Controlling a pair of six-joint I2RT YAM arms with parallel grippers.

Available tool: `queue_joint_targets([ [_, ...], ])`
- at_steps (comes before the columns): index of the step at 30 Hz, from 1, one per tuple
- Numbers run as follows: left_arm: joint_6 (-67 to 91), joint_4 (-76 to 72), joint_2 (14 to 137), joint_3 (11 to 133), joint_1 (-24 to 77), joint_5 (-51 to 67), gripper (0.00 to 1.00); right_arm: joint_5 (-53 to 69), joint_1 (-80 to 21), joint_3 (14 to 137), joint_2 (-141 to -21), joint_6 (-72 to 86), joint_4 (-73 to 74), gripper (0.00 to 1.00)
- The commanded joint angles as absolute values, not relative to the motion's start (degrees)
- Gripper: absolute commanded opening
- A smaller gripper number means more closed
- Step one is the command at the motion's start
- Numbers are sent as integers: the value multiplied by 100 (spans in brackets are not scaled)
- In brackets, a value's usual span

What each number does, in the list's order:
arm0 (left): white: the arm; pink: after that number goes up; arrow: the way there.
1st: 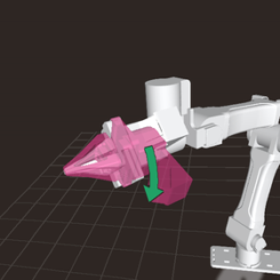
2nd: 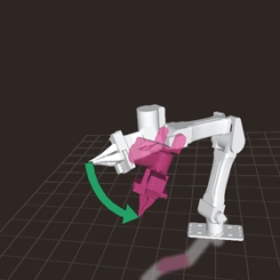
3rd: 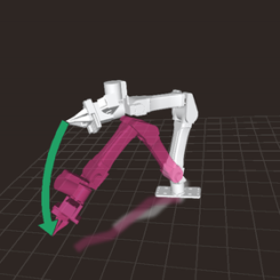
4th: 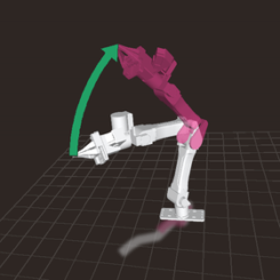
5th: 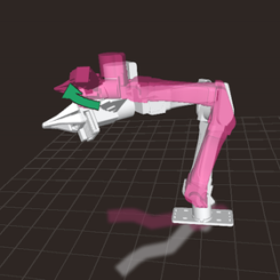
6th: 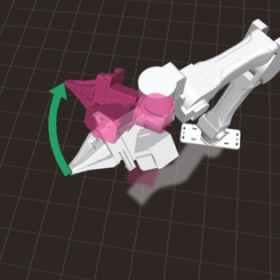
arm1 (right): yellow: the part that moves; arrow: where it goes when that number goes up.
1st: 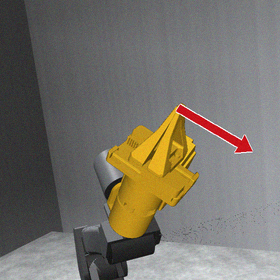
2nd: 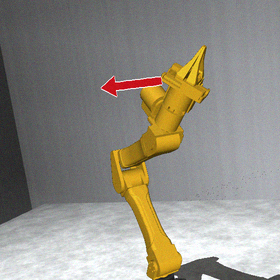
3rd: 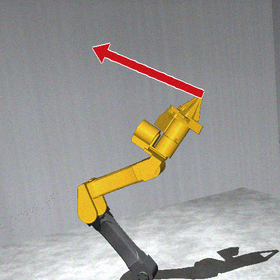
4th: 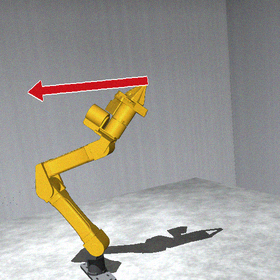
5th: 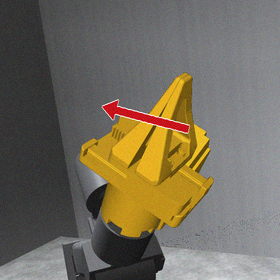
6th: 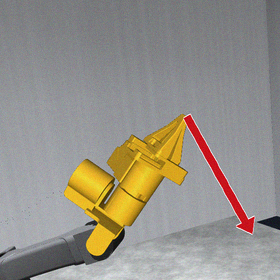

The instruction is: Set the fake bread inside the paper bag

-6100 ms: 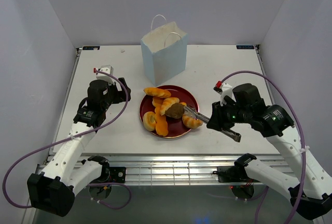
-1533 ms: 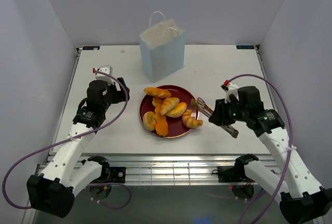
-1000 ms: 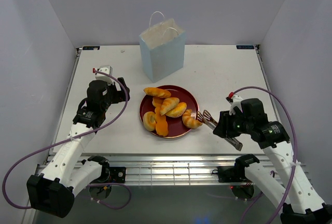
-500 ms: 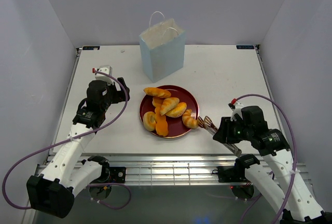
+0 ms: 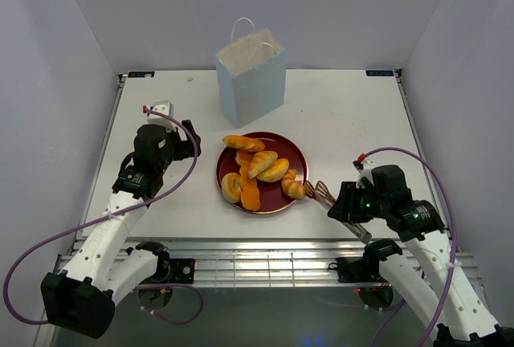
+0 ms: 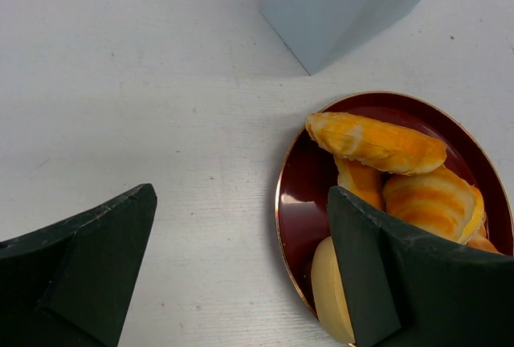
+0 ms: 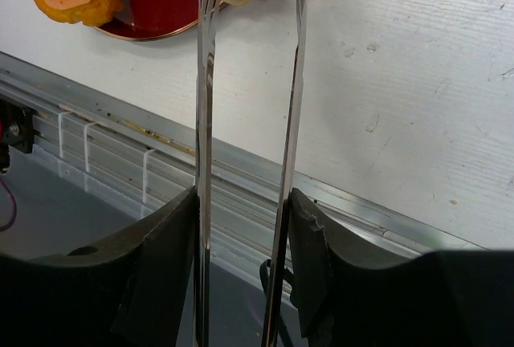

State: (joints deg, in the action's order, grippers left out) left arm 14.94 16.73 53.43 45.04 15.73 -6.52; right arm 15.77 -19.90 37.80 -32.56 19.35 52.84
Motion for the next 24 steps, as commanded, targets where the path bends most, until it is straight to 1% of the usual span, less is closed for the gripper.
queue_joint_targets([
  [1, 1485, 1661, 5238, 4649, 1591, -580, 97, 1784, -1995, 3709, -3217, 2056, 4914, 52],
  [9, 1485, 1661, 5238, 4641, 1591, -563, 97, 2100, -1986, 3568, -3208, 2206, 4614, 52],
  [11, 1494, 1652, 5238, 4649, 1591, -562, 97, 2162, -1986, 3577, -3208, 2250, 4553, 50],
  [15, 1494, 1661, 5238, 4641, 1591, -562, 97, 2294, -1986, 3647, -3243, 2285, 4456, 44],
  [19, 1485, 1661, 5238, 4649, 1591, -563, 97, 2320, -1986, 3779, -3331, 2268, 4465, 32],
  [24, 1485, 1670, 5221, 4641, 1591, -571, 97, 2294, -1986, 4252, -3454, 2215, 4570, 25],
])
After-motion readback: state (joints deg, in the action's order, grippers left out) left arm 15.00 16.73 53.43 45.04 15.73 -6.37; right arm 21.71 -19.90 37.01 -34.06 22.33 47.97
